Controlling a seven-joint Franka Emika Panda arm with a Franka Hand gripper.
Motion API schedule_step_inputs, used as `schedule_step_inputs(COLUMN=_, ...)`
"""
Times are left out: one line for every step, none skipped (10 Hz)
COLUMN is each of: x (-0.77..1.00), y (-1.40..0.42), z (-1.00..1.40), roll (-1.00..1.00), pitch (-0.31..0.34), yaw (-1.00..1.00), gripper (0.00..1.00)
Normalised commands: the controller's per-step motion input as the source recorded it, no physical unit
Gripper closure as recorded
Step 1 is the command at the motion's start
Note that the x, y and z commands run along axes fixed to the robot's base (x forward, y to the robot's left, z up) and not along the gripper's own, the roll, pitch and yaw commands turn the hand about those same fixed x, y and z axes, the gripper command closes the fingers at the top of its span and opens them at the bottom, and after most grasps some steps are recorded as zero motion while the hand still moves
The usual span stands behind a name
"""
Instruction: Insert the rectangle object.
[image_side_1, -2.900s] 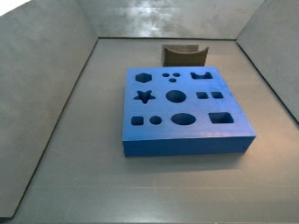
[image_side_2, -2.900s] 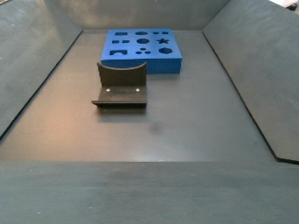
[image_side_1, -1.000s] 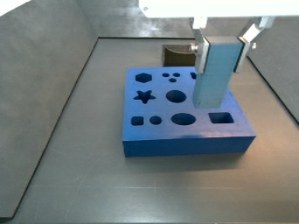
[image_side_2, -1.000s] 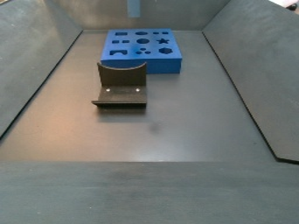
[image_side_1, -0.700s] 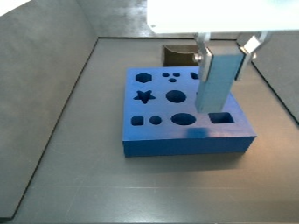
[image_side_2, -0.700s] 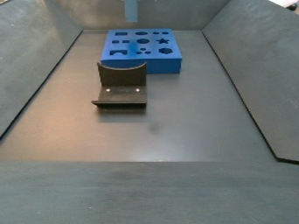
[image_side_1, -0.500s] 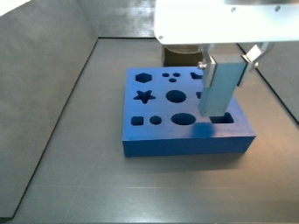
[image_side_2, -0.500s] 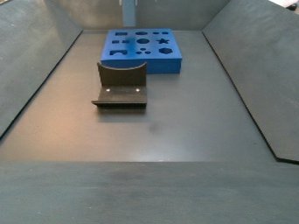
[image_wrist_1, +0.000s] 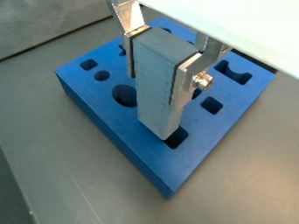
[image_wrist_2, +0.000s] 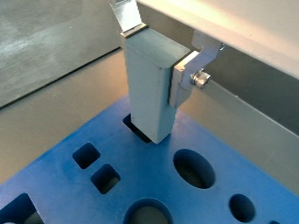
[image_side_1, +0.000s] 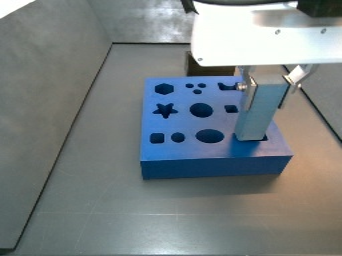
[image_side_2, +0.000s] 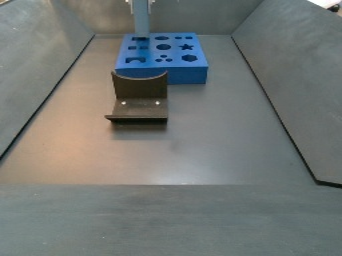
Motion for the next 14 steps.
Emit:
schedule_step_inputs(x=0.6, y=0.07, z=-0.13, roll=0.12, pitch=0.107, yaw=0.0, gripper=1.0)
schedule_step_inputs(x=0.44, y=0.11, z=-0.11, roll=0.11, pitch=0.099, yaw=0.0, gripper=1.0)
schedule_step_inputs(x=0.35, y=0.05, z=-0.17, roll=0.09, pitch=0.073, yaw=0.0, gripper=1.0)
schedule_step_inputs(x=0.42, y=0.0, z=-0.2, roll=0.03, pitch=0.077, yaw=-0.09, gripper=1.0)
schedule_step_inputs(x=0.33, y=0.0, z=-0.23, roll=0.02, pitch=0.043, yaw=-0.14, gripper=1.0)
schedule_step_inputs(x=0.12, y=0.0, z=-0.4, roll=0.0, pitch=0.0, yaw=-0.21, gripper=1.0)
schedule_step_inputs(x=0.04, y=0.0, z=-0.47, roll=0.0, pitch=0.0, yaw=-0.19, gripper=1.0)
schedule_step_inputs(x=-0.07, y=0.01, z=-0.49, roll=0.0, pitch=0.0, yaw=-0.16, gripper=1.0)
schedule_step_inputs(x=-0.05, y=0.0, z=-0.45, roll=0.0, pitch=-0.013, yaw=0.0, gripper=1.0)
schedule_step_inputs(x=0.0, y=0.0, z=-0.44, roll=0.0, pitch=-0.051, yaw=0.19, gripper=1.0)
schedule_step_inputs(x=0.0, y=0.0, z=-0.44, roll=0.0, pitch=-0.066, yaw=0.37, gripper=1.0)
schedule_step_inputs(x=0.07, y=-0.01, z=-0.51, roll=0.0, pitch=-0.05, yaw=0.32, gripper=1.0)
schedule_step_inputs(x=0.08, y=-0.09, z=-0.49, roll=0.0, pitch=-0.04, yaw=0.14, gripper=1.0)
schedule_step_inputs(x=0.0, y=-0.06, z=-0.3, roll=-0.08, pitch=-0.069, yaw=0.0, gripper=1.0)
